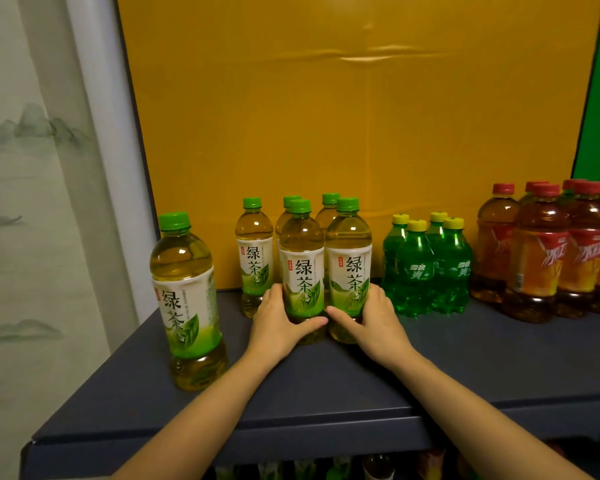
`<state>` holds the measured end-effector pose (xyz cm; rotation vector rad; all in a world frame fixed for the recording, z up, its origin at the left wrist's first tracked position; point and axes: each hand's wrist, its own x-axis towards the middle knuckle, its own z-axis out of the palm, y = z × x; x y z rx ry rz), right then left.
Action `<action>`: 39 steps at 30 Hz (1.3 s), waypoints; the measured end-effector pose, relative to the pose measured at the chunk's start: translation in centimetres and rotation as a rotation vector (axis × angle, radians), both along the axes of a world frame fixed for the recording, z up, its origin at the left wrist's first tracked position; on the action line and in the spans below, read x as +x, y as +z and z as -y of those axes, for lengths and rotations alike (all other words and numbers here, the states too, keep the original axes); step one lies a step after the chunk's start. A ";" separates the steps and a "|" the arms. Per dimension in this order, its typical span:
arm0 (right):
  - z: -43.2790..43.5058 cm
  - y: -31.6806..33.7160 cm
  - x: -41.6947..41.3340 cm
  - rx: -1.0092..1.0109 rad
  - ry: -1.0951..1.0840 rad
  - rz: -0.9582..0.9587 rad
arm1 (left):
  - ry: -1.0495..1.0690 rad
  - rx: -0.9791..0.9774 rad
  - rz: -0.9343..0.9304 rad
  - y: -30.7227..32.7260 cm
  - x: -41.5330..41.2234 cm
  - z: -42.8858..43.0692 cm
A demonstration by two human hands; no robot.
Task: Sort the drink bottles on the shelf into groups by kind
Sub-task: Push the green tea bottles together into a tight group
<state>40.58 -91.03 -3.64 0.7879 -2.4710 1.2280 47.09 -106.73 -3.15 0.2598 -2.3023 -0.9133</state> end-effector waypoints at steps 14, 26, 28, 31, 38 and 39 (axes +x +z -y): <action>-0.8 -0.4 0.2 -0.099 0.144 0.046 | 0.120 -0.277 -0.408 0.0 13.8 1.6; -0.7 -0.1 0.3 -0.130 0.143 0.040 | -0.227 0.231 0.011 -0.3 13.1 8.7; -0.8 -0.1 0.4 -0.134 0.145 0.042 | -0.233 0.248 0.003 0.0 11.9 8.7; -0.8 0.0 0.4 -0.137 0.150 0.049 | -0.235 0.239 0.027 0.4 9.9 8.6; -0.8 -0.1 0.4 -0.132 0.149 0.046 | -0.305 0.305 0.027 0.7 6.2 7.5; -0.8 -0.1 0.3 -0.130 0.148 0.044 | -0.306 0.311 0.027 0.7 5.9 7.4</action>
